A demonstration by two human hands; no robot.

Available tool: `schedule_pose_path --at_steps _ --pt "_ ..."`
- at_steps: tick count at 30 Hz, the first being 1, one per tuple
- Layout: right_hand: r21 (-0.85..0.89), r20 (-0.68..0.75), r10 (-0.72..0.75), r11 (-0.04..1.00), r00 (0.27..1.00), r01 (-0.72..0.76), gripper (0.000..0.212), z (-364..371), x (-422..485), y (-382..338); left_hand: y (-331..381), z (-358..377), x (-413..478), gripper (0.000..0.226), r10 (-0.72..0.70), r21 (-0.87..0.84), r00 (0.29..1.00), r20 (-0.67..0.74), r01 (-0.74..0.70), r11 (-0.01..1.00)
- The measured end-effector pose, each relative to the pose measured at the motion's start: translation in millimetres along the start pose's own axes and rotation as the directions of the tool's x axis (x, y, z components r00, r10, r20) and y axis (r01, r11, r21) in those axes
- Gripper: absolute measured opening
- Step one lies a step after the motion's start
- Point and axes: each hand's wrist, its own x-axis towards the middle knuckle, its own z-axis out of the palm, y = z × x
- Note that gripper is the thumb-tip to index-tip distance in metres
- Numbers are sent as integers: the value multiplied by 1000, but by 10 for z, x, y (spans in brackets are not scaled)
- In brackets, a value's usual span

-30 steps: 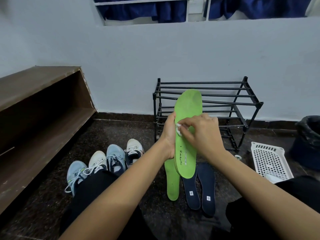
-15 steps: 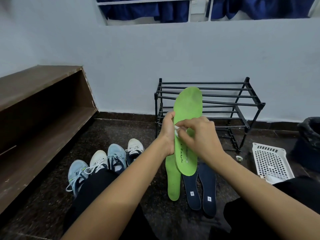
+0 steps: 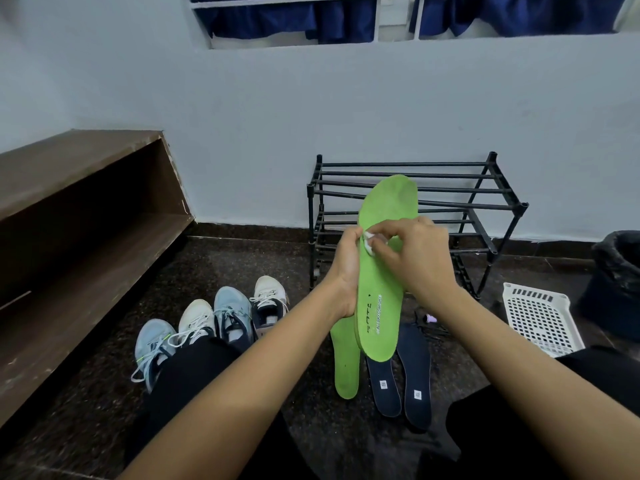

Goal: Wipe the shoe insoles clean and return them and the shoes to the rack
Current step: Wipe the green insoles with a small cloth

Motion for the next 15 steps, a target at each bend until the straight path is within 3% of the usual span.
schedule_pose_path --at_steps 3,10,15 --pt "46 -14 52 998 999 -51 10 3 40 12 9 20 -17 44 15 13 999 32 -16 1000" --pt "151 61 -79 986 995 69 13 24 -105 -129 107 -84 26 46 38 -60 996 -86 -44 997" --pt "137 142 -149 982 979 130 14 46 -222 -177 162 -155 88 61 74 -133 991 -111 -88 987"
